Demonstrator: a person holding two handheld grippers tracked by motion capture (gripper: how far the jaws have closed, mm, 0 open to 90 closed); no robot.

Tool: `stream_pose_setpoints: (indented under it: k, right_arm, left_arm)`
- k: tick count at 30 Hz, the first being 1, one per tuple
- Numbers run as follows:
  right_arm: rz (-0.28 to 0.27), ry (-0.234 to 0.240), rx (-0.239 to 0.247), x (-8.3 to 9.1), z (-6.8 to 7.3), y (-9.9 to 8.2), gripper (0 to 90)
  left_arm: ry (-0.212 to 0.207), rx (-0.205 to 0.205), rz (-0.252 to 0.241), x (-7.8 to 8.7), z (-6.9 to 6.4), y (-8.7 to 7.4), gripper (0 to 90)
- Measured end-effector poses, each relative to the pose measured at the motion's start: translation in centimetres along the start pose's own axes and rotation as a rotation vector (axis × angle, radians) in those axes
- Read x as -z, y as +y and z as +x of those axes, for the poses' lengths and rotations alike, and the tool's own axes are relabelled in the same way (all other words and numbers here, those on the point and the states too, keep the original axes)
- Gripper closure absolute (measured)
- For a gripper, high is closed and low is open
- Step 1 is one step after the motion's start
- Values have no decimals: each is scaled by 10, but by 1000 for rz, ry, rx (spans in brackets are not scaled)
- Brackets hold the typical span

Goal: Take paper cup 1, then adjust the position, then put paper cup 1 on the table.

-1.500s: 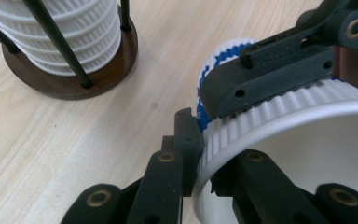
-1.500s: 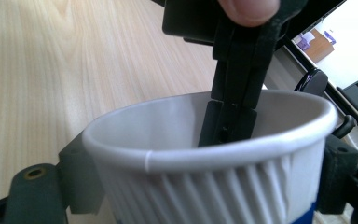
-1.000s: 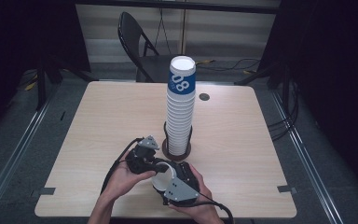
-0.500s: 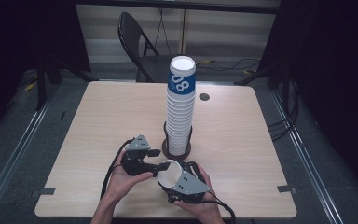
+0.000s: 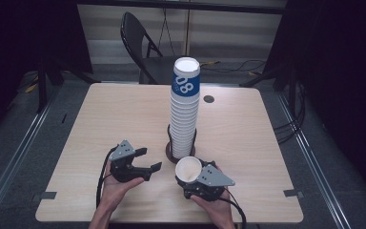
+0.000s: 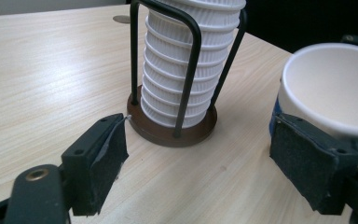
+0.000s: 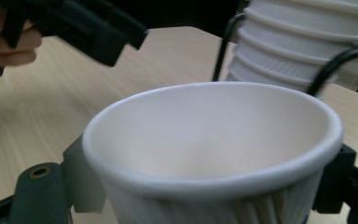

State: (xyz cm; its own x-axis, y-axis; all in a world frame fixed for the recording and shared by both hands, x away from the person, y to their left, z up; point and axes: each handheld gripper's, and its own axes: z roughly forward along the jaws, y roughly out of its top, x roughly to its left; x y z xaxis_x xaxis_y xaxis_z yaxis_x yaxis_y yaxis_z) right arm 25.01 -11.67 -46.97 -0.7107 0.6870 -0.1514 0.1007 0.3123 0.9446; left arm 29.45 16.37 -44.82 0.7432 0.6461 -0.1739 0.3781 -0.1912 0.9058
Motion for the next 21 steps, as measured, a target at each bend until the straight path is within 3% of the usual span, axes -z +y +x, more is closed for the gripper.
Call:
stream_pose_setpoints:
  k: [5, 9, 12, 16, 21]
  right_arm:
    - [-25, -42, -79, 8, -19, 0, 190]
    - [-40, -67, -109, 13, -32, 1, 191]
    - [-39, -97, -132, 16, -41, 2, 191]
    - [-42, -134, -160, 17, -53, 2, 191]
    - [-52, -157, -188, 16, -69, 3, 191]
  left_arm:
    - [12, -4, -23, 0, 0, -9, 166]
    - [23, 17, -51, 2, 1, -16, 160]
    - [63, 15, -69, 4, 3, -21, 160]
    - [108, 22, -72, 6, 6, -28, 158]
    - [119, 23, -66, 5, 7, -35, 157]
